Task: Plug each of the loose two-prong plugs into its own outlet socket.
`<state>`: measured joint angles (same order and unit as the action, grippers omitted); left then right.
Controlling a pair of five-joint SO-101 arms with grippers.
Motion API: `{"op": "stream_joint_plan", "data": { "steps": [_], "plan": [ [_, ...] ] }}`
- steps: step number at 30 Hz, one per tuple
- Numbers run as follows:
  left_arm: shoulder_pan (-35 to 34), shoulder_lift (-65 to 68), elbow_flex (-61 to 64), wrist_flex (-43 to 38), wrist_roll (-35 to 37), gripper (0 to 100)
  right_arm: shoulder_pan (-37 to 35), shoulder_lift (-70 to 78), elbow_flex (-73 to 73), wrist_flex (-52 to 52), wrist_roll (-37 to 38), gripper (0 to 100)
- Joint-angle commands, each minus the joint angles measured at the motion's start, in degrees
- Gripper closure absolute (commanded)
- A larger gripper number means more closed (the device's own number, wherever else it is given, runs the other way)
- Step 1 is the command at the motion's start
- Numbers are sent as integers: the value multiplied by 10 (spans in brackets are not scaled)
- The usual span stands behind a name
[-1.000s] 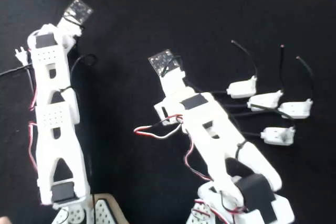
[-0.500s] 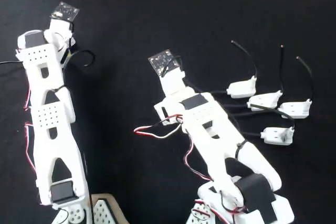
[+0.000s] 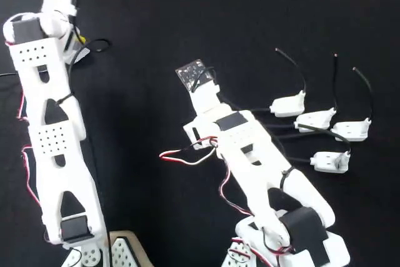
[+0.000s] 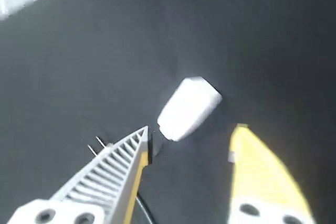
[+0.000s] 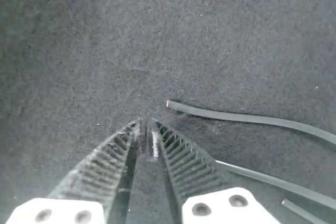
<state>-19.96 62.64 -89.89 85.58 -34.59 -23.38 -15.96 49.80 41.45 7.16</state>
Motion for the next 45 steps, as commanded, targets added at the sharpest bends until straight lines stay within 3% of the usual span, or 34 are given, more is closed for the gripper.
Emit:
{"op": "stream_joint_plan", "data": {
  "steps": [1, 7, 11, 17, 28, 36, 39, 45],
  "plan": [
    [-1, 22, 53, -92, -36, 658, 0, -6, -2, -8, 4, 986],
    [-6, 82, 98, -185, -55, 656, 0, -6, -2, -8, 4, 986],
    [-5, 113, 100, -195, -89, 663, 0, -6, -2, -8, 4, 986],
    [-4, 127, 96, -194, -113, 788, 0, -6, -2, -8, 4, 986],
    [12, 198, 137, -287, -136, 728, 0, -7, -2, -8, 4, 986],
    [12, 207, 44, -171, -163, 958, 1, -7, -2, -8, 4, 986],
    [15, 207, 3, -96, -206, 970, 1, -7, -2, -8, 4, 986],
    [15, 200, -58, 25, -207, 970, 1, -7, -2, -8, 4, 986]
  ]
}}
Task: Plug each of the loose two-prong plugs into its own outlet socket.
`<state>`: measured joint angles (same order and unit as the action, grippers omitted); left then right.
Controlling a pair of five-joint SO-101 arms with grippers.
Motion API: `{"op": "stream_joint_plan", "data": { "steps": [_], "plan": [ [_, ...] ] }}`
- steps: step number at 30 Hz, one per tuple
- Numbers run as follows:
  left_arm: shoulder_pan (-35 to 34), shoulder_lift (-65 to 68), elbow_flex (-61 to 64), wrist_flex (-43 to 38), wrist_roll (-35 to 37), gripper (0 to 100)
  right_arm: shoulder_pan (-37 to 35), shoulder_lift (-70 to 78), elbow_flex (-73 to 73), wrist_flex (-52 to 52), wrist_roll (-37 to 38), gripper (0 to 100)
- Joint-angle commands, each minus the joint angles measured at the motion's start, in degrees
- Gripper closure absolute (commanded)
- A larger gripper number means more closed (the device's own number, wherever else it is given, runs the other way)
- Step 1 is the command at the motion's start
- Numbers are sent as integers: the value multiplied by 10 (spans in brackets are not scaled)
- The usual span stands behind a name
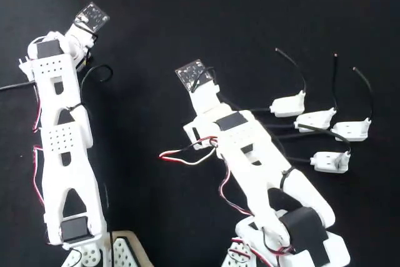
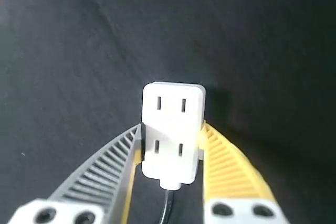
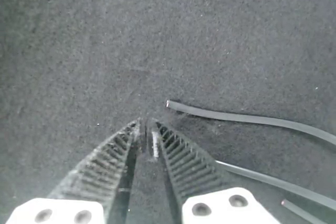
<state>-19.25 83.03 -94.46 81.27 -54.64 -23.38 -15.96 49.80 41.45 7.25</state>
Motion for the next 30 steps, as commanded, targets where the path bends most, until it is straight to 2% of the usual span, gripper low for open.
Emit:
{"op": "stream_joint_plan", "data": {
  "steps": [1, 8, 11, 14, 19, 23, 27, 30],
  "plan": [
    [9, -15, -12, 84, -5, 970, 1, -7, -2, -8, 4, 986],
    [13, -86, -9, 197, 15, 970, 2, -7, -2, -8, 18, 986],
    [18, -107, 9, 198, 57, 970, 2, -8, -3, -8, 18, 986],
    [31, -131, 91, 198, 63, 970, 2, -8, -5, -8, 18, 986],
    [44, -195, 197, 198, 128, 970, 2, -8, -5, -7, 19, 986],
    [33, -267, 208, 197, 174, 970, 2, -8, -5, -7, 19, 986],
    [29, -316, 209, 195, 183, 963, 2, -8, -4, -6, 34, 986],
    [23, -331, 204, 192, 207, 903, 2, -8, -4, -6, 34, 986]
  ]
}}
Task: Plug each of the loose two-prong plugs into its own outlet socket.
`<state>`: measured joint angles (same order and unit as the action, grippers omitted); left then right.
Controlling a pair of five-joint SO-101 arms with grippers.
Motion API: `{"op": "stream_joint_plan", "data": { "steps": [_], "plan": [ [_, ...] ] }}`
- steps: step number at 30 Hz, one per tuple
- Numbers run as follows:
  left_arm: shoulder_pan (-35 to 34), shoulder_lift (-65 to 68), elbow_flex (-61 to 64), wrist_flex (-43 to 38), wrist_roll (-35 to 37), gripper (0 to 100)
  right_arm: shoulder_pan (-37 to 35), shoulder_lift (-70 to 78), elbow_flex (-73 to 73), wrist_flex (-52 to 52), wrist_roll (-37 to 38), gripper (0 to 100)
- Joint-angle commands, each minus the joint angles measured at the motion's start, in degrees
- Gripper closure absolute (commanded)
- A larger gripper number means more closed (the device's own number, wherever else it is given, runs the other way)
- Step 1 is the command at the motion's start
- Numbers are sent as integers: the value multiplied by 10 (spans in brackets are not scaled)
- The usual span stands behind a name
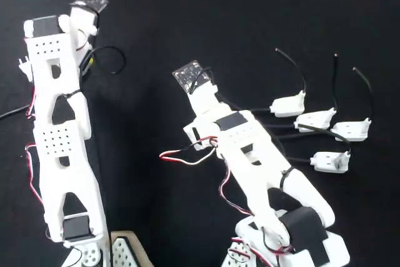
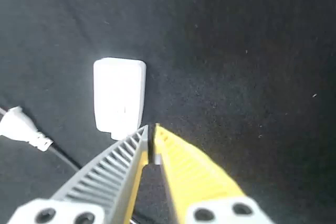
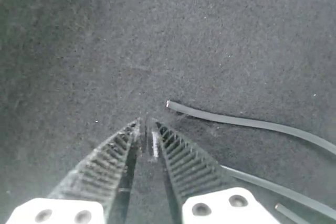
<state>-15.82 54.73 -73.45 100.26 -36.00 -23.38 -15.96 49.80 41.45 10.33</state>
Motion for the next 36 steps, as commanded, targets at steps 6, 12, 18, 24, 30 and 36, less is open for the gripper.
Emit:
{"op": "stream_joint_plan", "data": {
  "steps": [6, 12, 18, 24, 30, 36],
  "plan": [
    [-66, -26, 19, -103, 22, 773, 2, -8, -3, -6, 4, 986],
    [-81, 48, 30, -207, 29, 640, 2, -8, -2, -6, 4, 986],
    [-73, 105, 36, -268, 25, 642, 2, -8, -2, -6, 4, 986],
    [-38, 169, 31, -280, -11, 642, 2, -8, -2, -6, 4, 986],
    [-27, 193, 30, -275, -43, 671, 2, -8, -2, -6, 4, 986],
    [-27, 193, 15, -239, -56, 927, 2, -8, -2, -6, 4, 986]
  ]
}}
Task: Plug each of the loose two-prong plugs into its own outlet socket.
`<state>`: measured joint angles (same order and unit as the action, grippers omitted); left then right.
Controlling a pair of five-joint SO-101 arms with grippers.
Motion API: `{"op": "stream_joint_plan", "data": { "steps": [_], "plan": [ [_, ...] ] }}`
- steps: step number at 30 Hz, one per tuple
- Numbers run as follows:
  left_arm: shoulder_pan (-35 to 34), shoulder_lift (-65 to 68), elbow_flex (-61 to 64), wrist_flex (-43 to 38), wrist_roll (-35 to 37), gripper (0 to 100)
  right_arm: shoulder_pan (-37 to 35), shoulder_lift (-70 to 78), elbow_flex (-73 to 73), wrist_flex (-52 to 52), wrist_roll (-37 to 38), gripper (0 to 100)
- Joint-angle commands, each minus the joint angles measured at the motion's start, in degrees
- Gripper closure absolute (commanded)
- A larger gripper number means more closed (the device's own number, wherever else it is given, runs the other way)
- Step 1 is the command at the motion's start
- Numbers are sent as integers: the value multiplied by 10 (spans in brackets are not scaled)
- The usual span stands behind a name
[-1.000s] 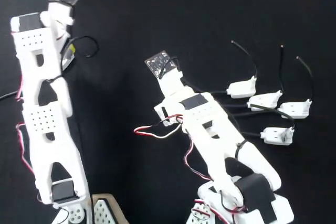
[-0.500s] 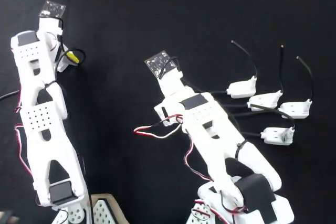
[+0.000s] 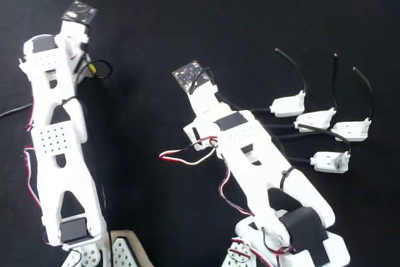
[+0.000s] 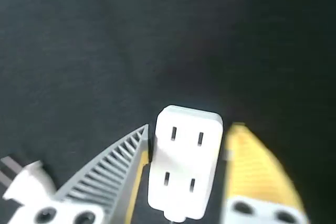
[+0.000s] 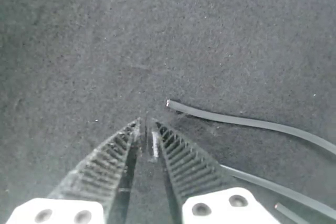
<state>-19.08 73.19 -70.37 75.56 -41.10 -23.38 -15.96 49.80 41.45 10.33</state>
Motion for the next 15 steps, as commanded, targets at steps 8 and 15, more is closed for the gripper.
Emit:
{"op": "stream_joint_plan", "data": {
  "steps": [8, 15],
  "plan": [
    [13, 9, -73, 149, -42, 938, 2, -8, -5, 4, 4, 986],
    [46, 11, -123, 253, -38, 948, 2, -16, -6, 10, 4, 986]
  ]
}}
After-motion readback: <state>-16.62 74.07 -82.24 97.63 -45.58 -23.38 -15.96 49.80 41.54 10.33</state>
